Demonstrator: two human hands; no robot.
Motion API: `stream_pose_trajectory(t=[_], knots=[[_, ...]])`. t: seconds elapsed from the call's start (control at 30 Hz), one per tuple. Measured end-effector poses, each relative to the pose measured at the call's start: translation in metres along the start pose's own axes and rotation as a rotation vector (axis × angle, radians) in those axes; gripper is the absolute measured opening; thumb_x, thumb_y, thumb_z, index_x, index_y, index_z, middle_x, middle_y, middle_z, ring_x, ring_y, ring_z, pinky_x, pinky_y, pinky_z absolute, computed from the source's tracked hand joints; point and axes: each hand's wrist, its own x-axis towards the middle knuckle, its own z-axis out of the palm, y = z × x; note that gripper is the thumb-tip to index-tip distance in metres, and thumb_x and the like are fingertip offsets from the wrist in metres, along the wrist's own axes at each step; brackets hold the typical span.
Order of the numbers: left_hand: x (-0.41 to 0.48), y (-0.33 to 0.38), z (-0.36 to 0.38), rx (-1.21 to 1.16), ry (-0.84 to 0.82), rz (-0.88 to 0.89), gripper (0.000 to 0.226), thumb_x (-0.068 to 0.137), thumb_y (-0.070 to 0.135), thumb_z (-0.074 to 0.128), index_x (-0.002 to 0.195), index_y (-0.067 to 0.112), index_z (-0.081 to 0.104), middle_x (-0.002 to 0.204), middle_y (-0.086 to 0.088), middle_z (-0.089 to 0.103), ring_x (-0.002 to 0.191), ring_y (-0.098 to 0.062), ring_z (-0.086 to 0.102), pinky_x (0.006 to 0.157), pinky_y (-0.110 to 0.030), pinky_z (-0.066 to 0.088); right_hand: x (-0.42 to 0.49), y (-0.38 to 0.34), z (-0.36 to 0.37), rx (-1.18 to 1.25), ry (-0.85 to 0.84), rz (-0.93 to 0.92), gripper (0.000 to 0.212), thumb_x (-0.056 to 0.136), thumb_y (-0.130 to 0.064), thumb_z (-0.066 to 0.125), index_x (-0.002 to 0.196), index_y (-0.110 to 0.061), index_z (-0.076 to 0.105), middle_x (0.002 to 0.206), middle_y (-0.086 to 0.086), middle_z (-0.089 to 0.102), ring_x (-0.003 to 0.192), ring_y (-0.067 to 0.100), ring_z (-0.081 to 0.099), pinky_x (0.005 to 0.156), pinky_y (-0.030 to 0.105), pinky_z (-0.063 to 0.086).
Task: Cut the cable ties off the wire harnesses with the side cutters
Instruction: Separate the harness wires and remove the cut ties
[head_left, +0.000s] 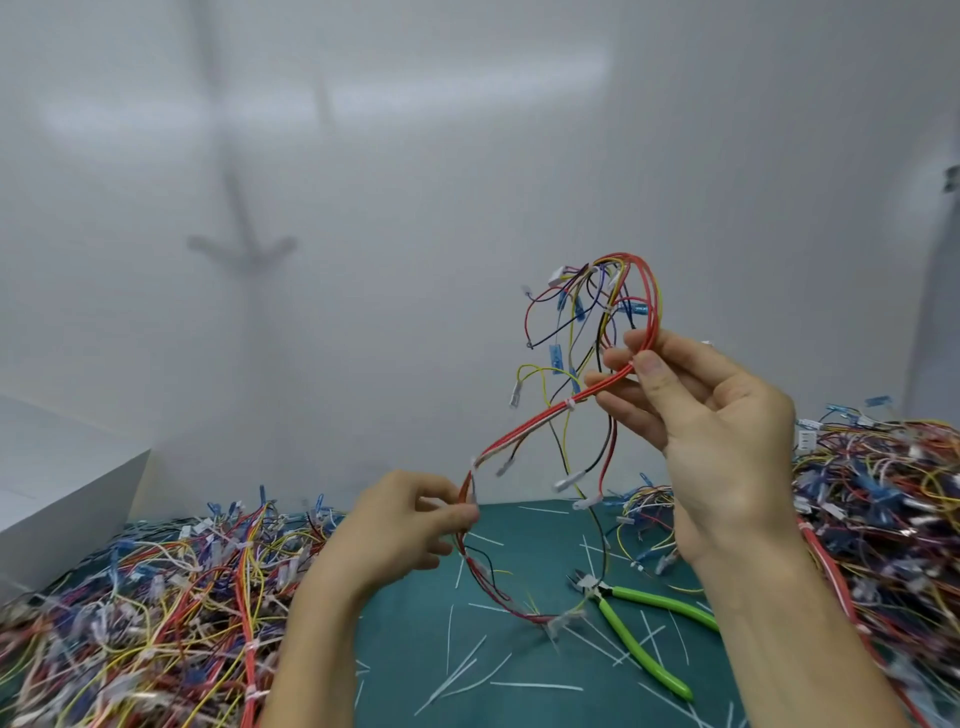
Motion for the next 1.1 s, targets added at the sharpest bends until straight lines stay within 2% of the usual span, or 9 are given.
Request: stream_pose_trajectory(t=[0.23,0.53,0.63,0.7,0.77,0.83,0.9,1.0,1.1], knots=[[-0.005,0.011,-0.007,-0.358,0.214,0.051,0.016,0.095,0.019,0.061,0.090,0.013,0.075,0.083,-0.012,0.077,0.071,-0.028,0.075,0.056,-0.021,0.057,-0.001,0.002,0.003,0.006,-0.016,0.015,0.019,0.097,0.000,0.055,0.099,-0.010,0.071,0.085,0.007,0.077,0.078,0.023,0.076,0.067,0.023,0.059],[-0.011,0.021,-0.009,-0.580,0.148,0.128,0.018,0.097,0.013,0.055,0.102,0.014,0.072,0.089,-0.015,0.077,0.077,-0.030,0.075,0.061,-0.021,0.060,-0.002,0.000,0.003,0.009,-0.025,0.008,0.020,0.098,0.000,0.054,0.098,-0.010,0.070,0.084,0.006,0.077,0.078,0.022,0.076,0.067,0.022,0.059],[-0.009,0.013,-0.009,-0.380,0.060,0.085,0.025,0.100,0.006,0.051,0.106,0.020,0.072,0.095,-0.005,0.078,0.084,-0.020,0.075,0.066,-0.019,0.058,-0.001,-0.002,0.001,-0.009,-0.027,-0.015,0.020,0.098,0.000,0.054,0.098,-0.012,0.071,0.086,0.007,0.077,0.079,0.023,0.076,0.067,0.023,0.059],[-0.007,0.006,-0.008,-0.120,0.010,0.029,0.033,0.101,0.002,0.046,0.109,0.023,0.071,0.102,0.003,0.077,0.090,-0.013,0.072,0.077,-0.022,0.053,0.000,-0.003,-0.001,-0.027,-0.031,-0.037,0.020,0.098,-0.001,0.055,0.098,-0.013,0.071,0.087,0.006,0.077,0.079,0.023,0.076,0.067,0.023,0.059],[-0.002,0.003,-0.005,0.067,0.054,0.017,0.036,0.101,0.002,0.043,0.121,0.021,0.067,0.114,0.003,0.073,0.100,-0.012,0.064,0.089,-0.026,0.048,0.001,-0.003,-0.003,-0.054,-0.035,-0.054,0.020,0.097,-0.002,0.056,0.097,-0.014,0.072,0.086,0.004,0.077,0.078,0.022,0.076,0.065,0.022,0.058],[0.002,0.005,-0.003,0.061,0.203,0.053,0.033,0.101,0.009,0.047,0.130,0.015,0.061,0.124,0.000,0.067,0.113,-0.013,0.060,0.103,-0.032,0.045,0.002,-0.004,-0.005,-0.069,-0.042,-0.058,0.020,0.097,-0.003,0.056,0.098,-0.015,0.072,0.087,0.003,0.077,0.078,0.022,0.076,0.065,0.022,0.058],[0.002,0.012,-0.003,-0.149,0.311,0.110,0.031,0.101,0.022,0.050,0.129,0.014,0.063,0.121,0.003,0.069,0.114,-0.011,0.062,0.100,-0.034,0.049,0.002,-0.004,-0.007,-0.087,-0.061,-0.052,0.020,0.098,-0.004,0.056,0.097,-0.016,0.072,0.087,0.003,0.077,0.077,0.021,0.076,0.065,0.021,0.058],[-0.005,0.024,-0.003,-0.400,0.220,0.148,0.036,0.100,0.042,0.044,0.119,0.020,0.066,0.111,0.008,0.074,0.105,-0.004,0.067,0.092,-0.025,0.052,0.001,-0.003,-0.007,-0.122,-0.123,-0.017,0.022,0.097,-0.004,0.057,0.095,-0.019,0.073,0.084,0.001,0.077,0.074,0.018,0.075,0.063,0.019,0.057],[-0.015,0.036,-0.001,-0.524,0.092,0.166,0.047,0.090,0.053,0.046,0.112,0.018,0.068,0.109,0.003,0.075,0.106,-0.011,0.069,0.093,-0.033,0.052,-0.001,0.000,-0.003,-0.187,-0.240,0.036,0.024,0.096,0.000,0.057,0.093,-0.018,0.072,0.082,0.001,0.077,0.071,0.019,0.075,0.061,0.020,0.057]])
